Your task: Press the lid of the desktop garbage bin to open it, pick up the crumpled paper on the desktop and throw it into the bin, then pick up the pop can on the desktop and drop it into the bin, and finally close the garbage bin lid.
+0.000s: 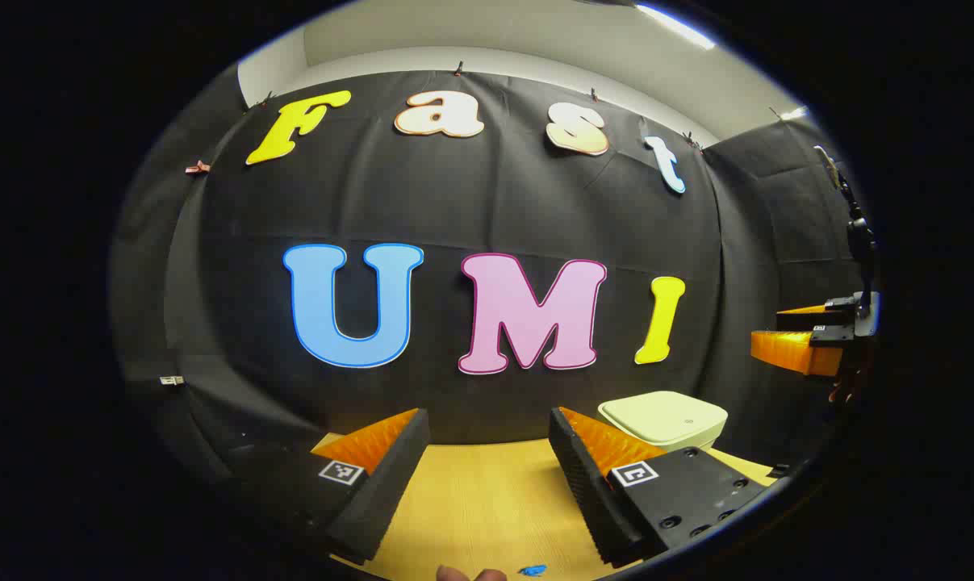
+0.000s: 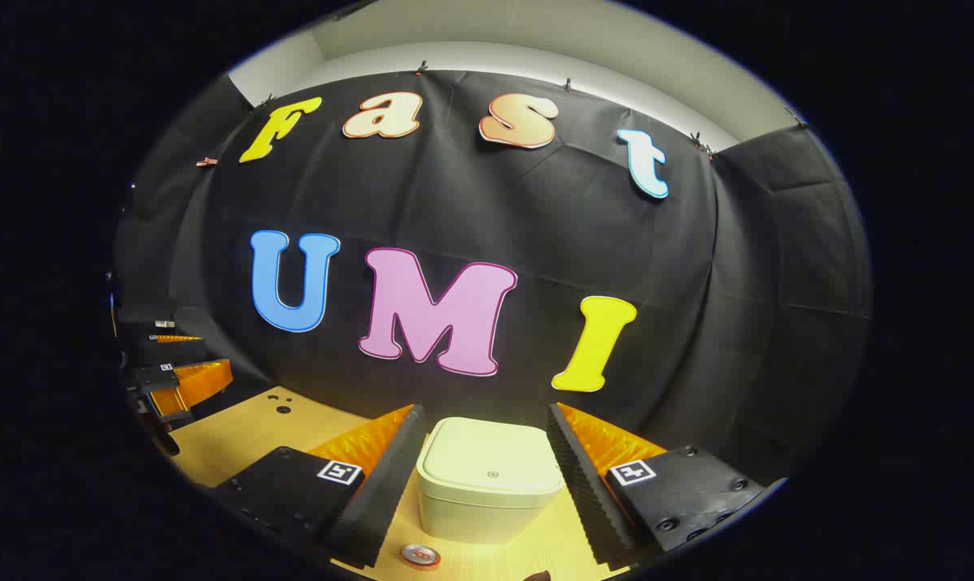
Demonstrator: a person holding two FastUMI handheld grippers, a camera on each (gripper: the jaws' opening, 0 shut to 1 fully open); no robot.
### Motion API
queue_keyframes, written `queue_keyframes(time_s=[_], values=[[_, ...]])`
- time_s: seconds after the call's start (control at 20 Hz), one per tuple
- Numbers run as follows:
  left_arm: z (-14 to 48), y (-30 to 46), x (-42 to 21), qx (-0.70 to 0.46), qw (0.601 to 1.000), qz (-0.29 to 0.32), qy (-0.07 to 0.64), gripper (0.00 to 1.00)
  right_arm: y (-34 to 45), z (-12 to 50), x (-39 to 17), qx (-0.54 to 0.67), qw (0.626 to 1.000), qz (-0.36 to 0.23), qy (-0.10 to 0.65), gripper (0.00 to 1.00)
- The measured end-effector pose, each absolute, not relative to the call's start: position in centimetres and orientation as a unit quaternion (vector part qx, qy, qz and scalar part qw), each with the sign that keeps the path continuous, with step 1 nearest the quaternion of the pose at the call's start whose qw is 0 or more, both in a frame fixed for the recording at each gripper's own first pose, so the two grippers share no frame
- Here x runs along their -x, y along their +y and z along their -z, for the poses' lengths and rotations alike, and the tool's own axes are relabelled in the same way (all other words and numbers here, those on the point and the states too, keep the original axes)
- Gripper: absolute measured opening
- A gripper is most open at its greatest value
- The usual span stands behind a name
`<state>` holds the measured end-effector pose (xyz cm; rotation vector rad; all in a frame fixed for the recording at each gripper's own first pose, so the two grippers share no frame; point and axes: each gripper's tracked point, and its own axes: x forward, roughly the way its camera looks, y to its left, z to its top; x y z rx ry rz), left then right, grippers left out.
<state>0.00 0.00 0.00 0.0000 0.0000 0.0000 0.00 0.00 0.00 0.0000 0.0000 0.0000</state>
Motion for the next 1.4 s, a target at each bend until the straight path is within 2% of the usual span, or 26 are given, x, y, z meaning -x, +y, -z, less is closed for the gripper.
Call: queue_keyframes(time_s=[0.2,0.3,0.4,0.8,0.9,0.95,1.05,1.1,1.25,1.3,1.35,1.4], values=[[0.1,0.2,0.3,-0.002,1.0,0.0,0.001,0.96,1.0,0.3,0.0,0.007,1.0,-0.014,0.006,0.93],[0.4,0.4,0.4,-0.001,1.0,-0.001,0.003,0.95,1.2,0.3,0.0,0.016,1.0,-0.015,0.007,0.82],[0.5,0.7,0.4,-0.001,1.0,-0.002,0.004,0.96,1.7,-0.1,0.0,0.02,1.0,-0.017,0.003,0.77],[0.6,1.2,0.2,0.005,1.0,-0.009,0.003,0.95,2.4,0.5,-0.9,-0.002,0.999,-0.035,0.022,0.76],[0.7,1.1,0.1,0.006,1.0,-0.009,0.003,0.96,2.3,1.3,-1.2,-0.005,0.999,-0.037,0.034,0.63],[0.7,1.1,0.1,0.006,1.0,-0.008,0.004,0.96,2.4,1.7,-1.5,-0.005,0.998,-0.035,0.046,0.62],[0.8,1.3,0.0,0.007,1.0,-0.009,0.004,0.96,1.6,2.1,-1.7,0.008,0.998,-0.02,0.059,0.44],[0.9,1.3,0.0,0.008,1.0,-0.01,0.005,0.96,1.3,2.4,-2.2,0.017,0.998,-0.016,0.063,0.32],[1.1,1.5,0.0,0.009,1.0,-0.01,0.008,0.96,1.4,2.7,-3.1,0.022,0.997,-0.022,0.073,0.31],[1.3,1.5,-0.1,0.01,1.0,-0.011,0.009,0.96,1.8,2.8,-3.1,0.007,0.996,-0.036,0.078,0.15],[1.1,1.7,-0.1,0.01,1.0,-0.011,0.008,0.95,2.1,2.7,-3.6,-0.012,0.995,-0.05,0.08,0.07],[1.2,1.7,0.0,0.01,1.0,-0.012,0.008,0.95,1.8,2.9,-4.3,-0.026,0.995,-0.049,0.081,0.06]])
